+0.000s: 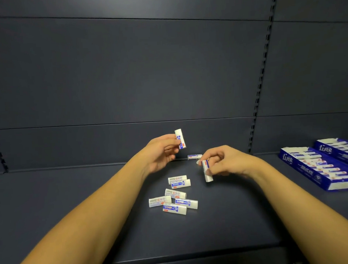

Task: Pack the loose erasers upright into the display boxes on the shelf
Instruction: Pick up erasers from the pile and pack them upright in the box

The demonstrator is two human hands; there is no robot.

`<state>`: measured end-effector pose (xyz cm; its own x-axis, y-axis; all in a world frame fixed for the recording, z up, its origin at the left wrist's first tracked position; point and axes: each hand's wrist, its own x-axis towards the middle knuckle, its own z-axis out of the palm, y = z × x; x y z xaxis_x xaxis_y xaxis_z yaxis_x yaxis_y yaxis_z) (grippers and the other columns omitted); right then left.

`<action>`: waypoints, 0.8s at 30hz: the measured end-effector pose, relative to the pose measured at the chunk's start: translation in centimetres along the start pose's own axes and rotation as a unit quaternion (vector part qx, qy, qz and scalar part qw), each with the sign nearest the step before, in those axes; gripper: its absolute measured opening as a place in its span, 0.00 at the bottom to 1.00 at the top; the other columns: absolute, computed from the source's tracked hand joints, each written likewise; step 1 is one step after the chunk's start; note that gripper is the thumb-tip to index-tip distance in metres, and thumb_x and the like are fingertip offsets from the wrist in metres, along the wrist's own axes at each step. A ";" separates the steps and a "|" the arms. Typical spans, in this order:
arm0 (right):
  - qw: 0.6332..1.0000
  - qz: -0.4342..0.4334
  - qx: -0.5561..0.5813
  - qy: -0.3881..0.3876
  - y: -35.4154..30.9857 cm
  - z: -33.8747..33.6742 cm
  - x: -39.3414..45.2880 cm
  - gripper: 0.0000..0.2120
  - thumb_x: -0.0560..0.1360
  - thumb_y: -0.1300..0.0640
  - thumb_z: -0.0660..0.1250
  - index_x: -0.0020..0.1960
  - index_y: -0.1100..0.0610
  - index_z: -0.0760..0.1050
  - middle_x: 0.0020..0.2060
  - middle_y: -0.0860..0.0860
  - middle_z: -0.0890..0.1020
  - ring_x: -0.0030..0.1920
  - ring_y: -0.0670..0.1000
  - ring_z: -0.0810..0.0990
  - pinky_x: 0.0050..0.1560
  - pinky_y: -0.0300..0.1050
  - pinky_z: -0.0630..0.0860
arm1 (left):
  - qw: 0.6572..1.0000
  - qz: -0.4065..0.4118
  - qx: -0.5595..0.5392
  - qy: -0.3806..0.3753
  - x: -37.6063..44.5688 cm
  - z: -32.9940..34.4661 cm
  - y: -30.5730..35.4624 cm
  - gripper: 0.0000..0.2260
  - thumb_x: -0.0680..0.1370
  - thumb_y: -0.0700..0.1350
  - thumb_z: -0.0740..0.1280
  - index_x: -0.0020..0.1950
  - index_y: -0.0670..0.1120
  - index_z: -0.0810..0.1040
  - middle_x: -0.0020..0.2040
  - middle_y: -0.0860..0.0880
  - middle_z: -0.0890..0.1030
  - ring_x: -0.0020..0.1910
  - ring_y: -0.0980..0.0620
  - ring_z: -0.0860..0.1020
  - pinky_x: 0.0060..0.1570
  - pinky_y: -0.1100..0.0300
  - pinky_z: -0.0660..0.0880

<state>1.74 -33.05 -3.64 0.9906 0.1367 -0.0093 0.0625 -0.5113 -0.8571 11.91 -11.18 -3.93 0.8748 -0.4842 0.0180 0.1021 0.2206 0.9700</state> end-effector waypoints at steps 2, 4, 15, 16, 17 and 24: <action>1.000 -0.007 0.025 0.010 0.5 -0.2 -0.6 0.17 0.64 0.64 0.74 0.52 0.58 0.84 0.33 0.59 0.68 0.31 0.50 0.69 0.28 0.40 0.64 | 1.000 0.005 0.014 -0.014 0.1 0.7 -0.2 0.06 0.76 0.36 0.71 0.43 0.46 0.83 0.41 0.46 0.82 0.34 0.53 0.77 0.37 0.61 0.69; 0.999 -0.005 0.045 0.021 1.0 -0.6 -1.3 0.13 0.63 0.64 0.75 0.48 0.59 0.84 0.32 0.58 0.71 0.30 0.50 0.69 0.29 0.41 0.63 | 0.999 0.006 0.037 -0.026 0.3 1.3 -0.4 0.07 0.76 0.36 0.71 0.40 0.45 0.81 0.41 0.45 0.83 0.35 0.53 0.77 0.36 0.61 0.69; 0.993 0.035 0.031 0.104 2.5 -3.0 -5.9 0.04 0.69 0.67 0.75 0.44 0.65 0.82 0.28 0.53 0.79 0.29 0.49 0.72 0.30 0.41 0.65 | 0.986 0.019 0.131 -0.101 0.2 5.7 -1.8 0.07 0.76 0.33 0.68 0.50 0.42 0.82 0.36 0.46 0.83 0.34 0.53 0.76 0.34 0.62 0.69; 0.993 0.040 0.024 0.110 2.6 -3.4 -6.5 0.06 0.69 0.66 0.76 0.44 0.66 0.82 0.27 0.52 0.78 0.29 0.48 0.71 0.30 0.40 0.65 | 0.984 0.017 0.142 -0.106 0.2 6.1 -2.0 0.05 0.75 0.33 0.69 0.49 0.41 0.82 0.38 0.45 0.83 0.35 0.52 0.76 0.34 0.62 0.69; 0.992 0.044 0.018 0.116 2.7 -3.8 -7.2 0.07 0.69 0.65 0.77 0.45 0.67 0.81 0.27 0.52 0.77 0.29 0.47 0.71 0.30 0.40 0.65 | 0.982 0.016 0.155 -0.108 0.2 6.5 -2.2 0.04 0.75 0.34 0.70 0.48 0.40 0.83 0.38 0.44 0.83 0.35 0.52 0.76 0.35 0.62 0.69; 0.982 0.036 0.019 0.185 4.5 -8.3 -11.8 0.06 0.67 0.63 0.79 0.40 0.63 0.82 0.27 0.53 0.74 0.28 0.47 0.69 0.29 0.39 0.63 | 0.960 0.032 0.259 -0.104 -0.2 12.0 -2.8 0.04 0.72 0.36 0.75 0.46 0.41 0.82 0.40 0.44 0.83 0.31 0.56 0.77 0.37 0.62 0.70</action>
<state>-8.61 -43.99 -3.16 0.9692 -0.2198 0.1109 -0.0070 -0.4751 -0.8799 5.78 -21.87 -3.70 0.7524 -0.6542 0.0765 -0.2450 -0.1701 0.9545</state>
